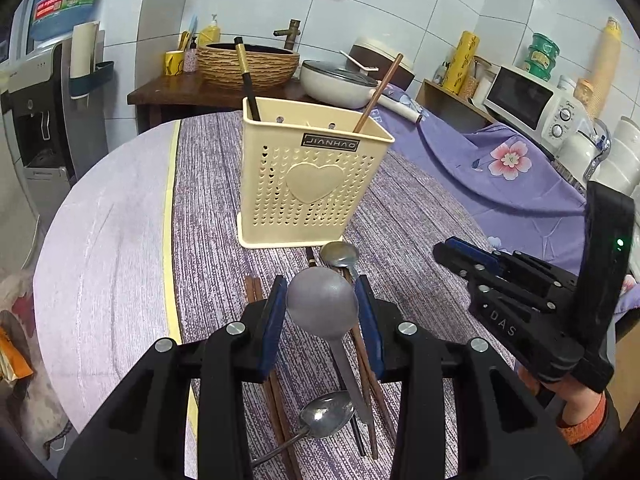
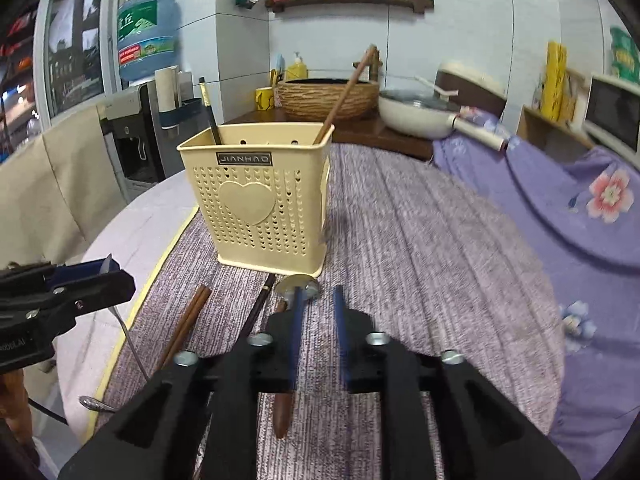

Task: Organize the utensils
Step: 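Lift the spoon with the right tool while the left tool lifts the ladle, then move the spoon with the right tool toward the basket side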

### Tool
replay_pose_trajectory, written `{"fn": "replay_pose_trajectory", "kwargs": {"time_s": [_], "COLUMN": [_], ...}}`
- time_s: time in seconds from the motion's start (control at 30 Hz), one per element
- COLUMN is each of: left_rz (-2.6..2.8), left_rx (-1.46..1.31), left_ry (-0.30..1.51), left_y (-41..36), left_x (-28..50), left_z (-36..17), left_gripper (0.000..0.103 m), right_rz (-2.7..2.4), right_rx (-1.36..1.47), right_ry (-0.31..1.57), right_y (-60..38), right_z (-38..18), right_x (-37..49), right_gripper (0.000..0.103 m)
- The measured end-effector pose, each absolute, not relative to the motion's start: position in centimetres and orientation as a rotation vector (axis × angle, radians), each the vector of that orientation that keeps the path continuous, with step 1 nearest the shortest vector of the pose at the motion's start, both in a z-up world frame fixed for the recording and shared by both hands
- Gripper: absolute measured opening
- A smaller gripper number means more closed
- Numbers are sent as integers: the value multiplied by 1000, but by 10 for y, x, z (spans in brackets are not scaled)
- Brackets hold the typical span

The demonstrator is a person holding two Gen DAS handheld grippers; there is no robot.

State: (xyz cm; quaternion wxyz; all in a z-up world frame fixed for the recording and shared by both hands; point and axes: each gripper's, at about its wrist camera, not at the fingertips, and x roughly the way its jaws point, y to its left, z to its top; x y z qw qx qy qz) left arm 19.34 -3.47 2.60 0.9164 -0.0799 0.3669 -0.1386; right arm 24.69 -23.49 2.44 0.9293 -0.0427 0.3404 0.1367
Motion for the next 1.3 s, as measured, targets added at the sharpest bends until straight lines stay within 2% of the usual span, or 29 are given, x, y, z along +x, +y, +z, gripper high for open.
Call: {"fn": "replay_pose_trajectory", "kwargs": {"time_s": [0.03, 0.33, 0.73, 1.3], "left_rz": [-282, -288, -292, -297], "left_rx": [-165, -171, -186, -197], "left_ry": [753, 748, 769, 775], "left_y": [-34, -32, -28, -29], "left_x": [193, 194, 199, 200], "left_z": [26, 26, 18, 15], "left_gripper": [36, 36, 36, 36], "right_rz": [297, 317, 265, 254], "right_rx": [-78, -45, -112, -88], "right_ry": [730, 882, 1030, 972], "right_y": [-235, -219, -186, -186], "right_z": [19, -29, -57, -46], "right_x": [252, 303, 344, 340], "right_gripper": [49, 49, 49, 46]}}
